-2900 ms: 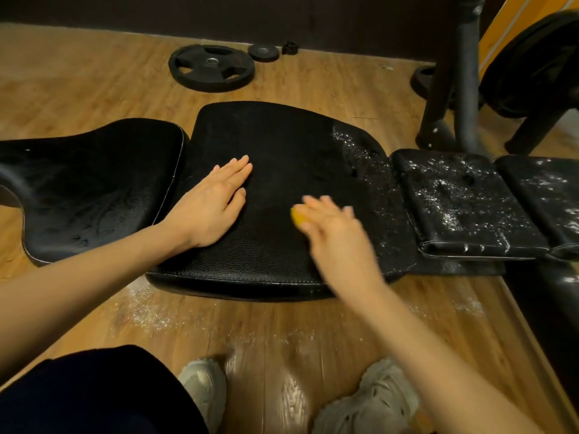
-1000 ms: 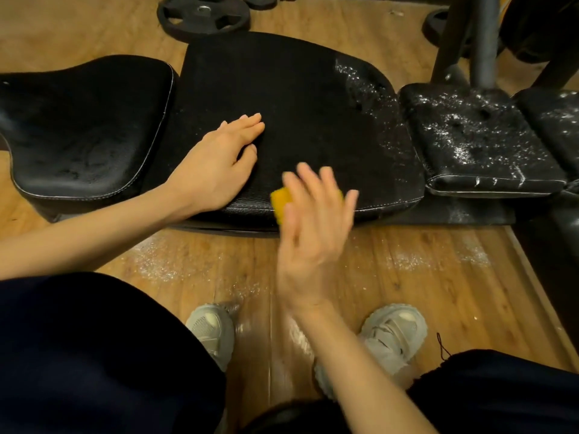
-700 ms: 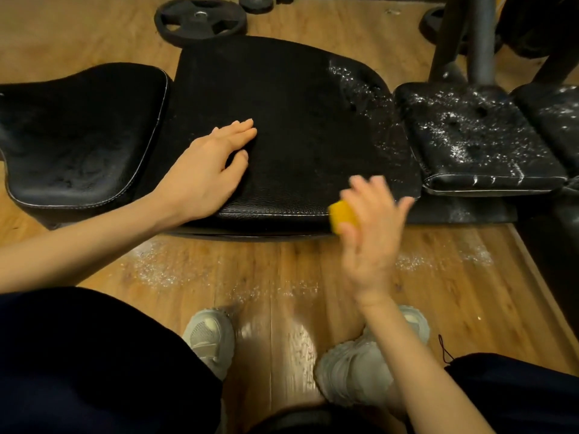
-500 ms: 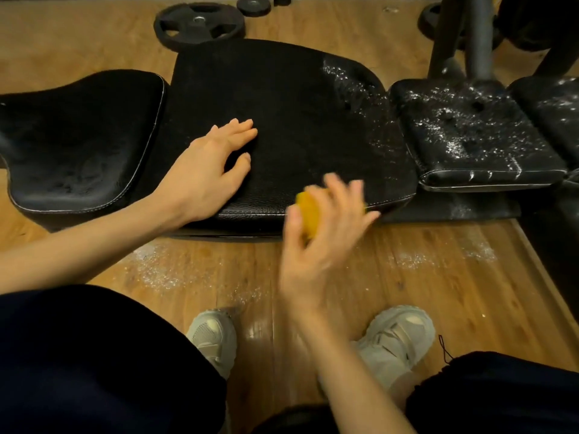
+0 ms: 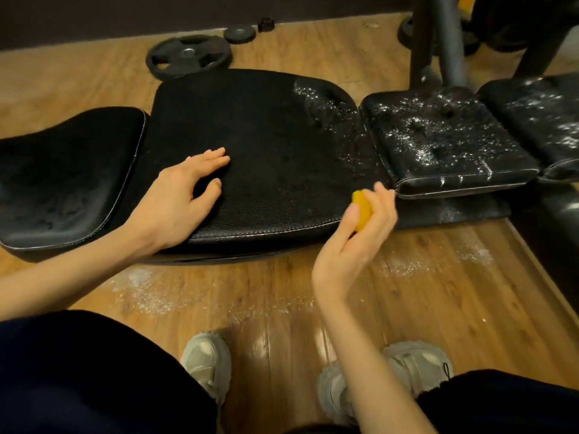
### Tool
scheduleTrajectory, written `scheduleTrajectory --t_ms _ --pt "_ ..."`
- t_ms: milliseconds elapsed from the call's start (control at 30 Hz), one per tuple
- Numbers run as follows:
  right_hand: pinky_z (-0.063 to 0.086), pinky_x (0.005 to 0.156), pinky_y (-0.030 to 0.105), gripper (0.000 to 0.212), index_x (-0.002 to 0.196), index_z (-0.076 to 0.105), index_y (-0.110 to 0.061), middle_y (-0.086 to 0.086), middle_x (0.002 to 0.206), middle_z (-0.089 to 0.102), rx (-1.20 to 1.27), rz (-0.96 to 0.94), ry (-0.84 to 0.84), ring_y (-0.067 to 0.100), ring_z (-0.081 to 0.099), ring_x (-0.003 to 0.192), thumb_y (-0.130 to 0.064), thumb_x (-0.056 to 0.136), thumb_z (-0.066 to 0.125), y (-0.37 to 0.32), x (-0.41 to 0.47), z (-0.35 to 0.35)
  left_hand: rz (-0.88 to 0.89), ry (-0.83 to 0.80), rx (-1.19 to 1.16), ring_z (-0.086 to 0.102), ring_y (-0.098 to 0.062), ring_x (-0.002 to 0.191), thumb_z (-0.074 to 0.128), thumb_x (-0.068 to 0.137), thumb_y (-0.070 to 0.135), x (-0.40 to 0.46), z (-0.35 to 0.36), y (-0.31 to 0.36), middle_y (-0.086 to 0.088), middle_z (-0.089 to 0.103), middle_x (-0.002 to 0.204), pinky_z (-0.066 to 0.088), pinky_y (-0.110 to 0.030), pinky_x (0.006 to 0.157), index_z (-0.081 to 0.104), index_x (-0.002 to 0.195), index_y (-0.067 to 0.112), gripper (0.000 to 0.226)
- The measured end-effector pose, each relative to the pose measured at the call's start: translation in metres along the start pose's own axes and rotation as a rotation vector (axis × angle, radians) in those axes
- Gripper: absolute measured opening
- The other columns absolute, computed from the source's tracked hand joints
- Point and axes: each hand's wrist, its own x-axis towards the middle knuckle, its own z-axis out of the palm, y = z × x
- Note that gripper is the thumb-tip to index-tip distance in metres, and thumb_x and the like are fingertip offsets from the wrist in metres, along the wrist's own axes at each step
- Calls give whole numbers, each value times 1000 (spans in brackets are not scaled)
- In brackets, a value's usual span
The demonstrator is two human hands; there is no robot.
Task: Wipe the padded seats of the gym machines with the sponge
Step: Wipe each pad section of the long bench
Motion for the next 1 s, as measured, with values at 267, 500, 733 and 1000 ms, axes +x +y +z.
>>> scheduleTrajectory --t_ms 267,500,733,1000 --pt "39 104 47 26 113 61 -4 9 124 59 36 -92 -228 23 50 124 -15 102 41 26 43 -26 -1 1 10 30 1 140 48 99 16 0 1 -2 14 41 150 17 -12 114 49 143 24 44" --pt "21 118 39 27 118 63 -7 5 130 59 -77 -319 -546 20 42 135 -14 99 45 -11 -1 -27 -18 -6 3 31 2 140 48 99 14 -3 -2 1 15 42 149 20 -21 117 50 142 26 44" --pt "45 99 31 31 114 68 -10 2 119 50 -199 -92 -534 15 48 114 -22 85 72 4 96 -34 -34 -11 -36 30 0 141 48 99 16 -4 -3 1 16 41 150 21 -27 118 49 142 26 45" --pt "36 110 24 32 117 70 -15 -3 122 67 -82 -341 -867 8 57 120 -22 86 70 5 82 -69 -44 0 -75 27 6 140 50 98 16 -2 -2 2 19 39 149 12 -4 112 47 143 27 46"
